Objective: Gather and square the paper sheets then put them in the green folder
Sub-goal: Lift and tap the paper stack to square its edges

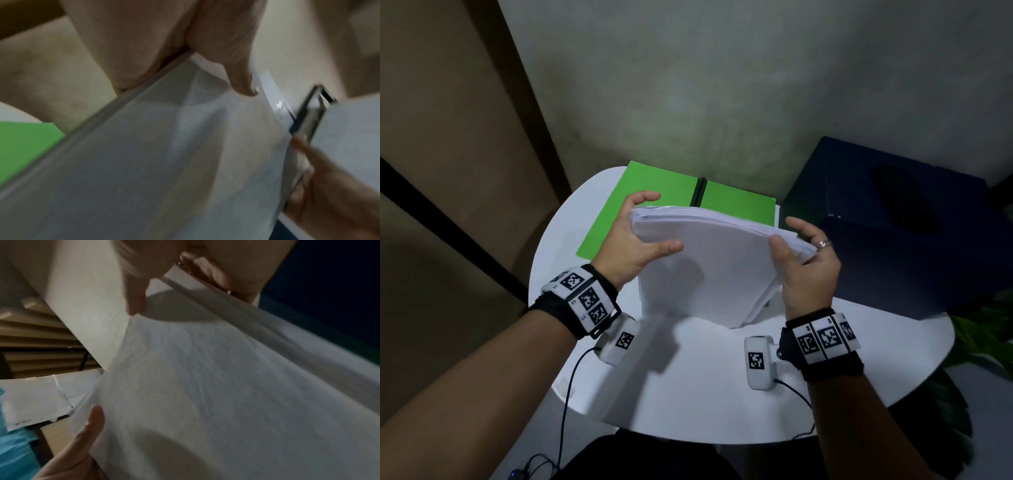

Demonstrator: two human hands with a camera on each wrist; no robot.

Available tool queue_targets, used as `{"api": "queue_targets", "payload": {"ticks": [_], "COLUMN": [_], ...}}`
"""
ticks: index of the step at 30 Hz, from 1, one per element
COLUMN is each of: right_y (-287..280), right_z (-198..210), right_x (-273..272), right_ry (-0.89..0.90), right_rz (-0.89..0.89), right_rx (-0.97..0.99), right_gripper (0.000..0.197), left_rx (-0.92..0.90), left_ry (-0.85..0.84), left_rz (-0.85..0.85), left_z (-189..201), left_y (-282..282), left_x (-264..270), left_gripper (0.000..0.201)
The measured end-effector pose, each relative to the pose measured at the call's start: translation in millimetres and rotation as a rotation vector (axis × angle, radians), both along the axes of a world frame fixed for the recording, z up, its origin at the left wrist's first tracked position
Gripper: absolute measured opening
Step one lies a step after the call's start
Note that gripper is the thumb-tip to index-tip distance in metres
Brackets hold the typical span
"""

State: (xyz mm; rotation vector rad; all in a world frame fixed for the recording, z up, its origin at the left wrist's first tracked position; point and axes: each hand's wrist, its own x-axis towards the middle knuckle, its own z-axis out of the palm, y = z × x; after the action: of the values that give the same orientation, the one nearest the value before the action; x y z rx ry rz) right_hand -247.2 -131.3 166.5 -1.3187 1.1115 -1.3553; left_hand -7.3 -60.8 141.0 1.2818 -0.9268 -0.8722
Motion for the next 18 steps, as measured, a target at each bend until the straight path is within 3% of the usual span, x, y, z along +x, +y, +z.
{"api": "queue_targets", "payload": {"ticks": [4, 7, 12, 15, 18], "right_y": [-2, -5, -3, 0, 2], "right_z": [11, 12, 14, 9, -9], "right_x": [13, 15, 20, 19, 10], "right_ry": [-0.03, -0.045, -0.03, -0.069, -0.039], "right_rz": [-0.092, -0.174, -0.144, -0.117, 0.007], "right_rx": [-0.025, -0.01, -0.037, -0.049, -0.018], "right_gripper": [0.006, 0.008, 0.007, 0.016, 0.051], "left_rx": [-0.049, -0.119, -0.155, -0.151, -0.168], "left_ry": [0.005, 0.011, -0.031, 0.037, 0.055], "left_rz": [0.041, 0.151, 0.345, 0.437, 0.41], "left_z": [1, 8, 16, 22, 19], "left_y": [-1, 0, -8, -16, -17], "left_x": [-6, -11, -15, -19, -19], "left_gripper": [0.069, 0.056, 0.04, 0.029, 0.034]}}
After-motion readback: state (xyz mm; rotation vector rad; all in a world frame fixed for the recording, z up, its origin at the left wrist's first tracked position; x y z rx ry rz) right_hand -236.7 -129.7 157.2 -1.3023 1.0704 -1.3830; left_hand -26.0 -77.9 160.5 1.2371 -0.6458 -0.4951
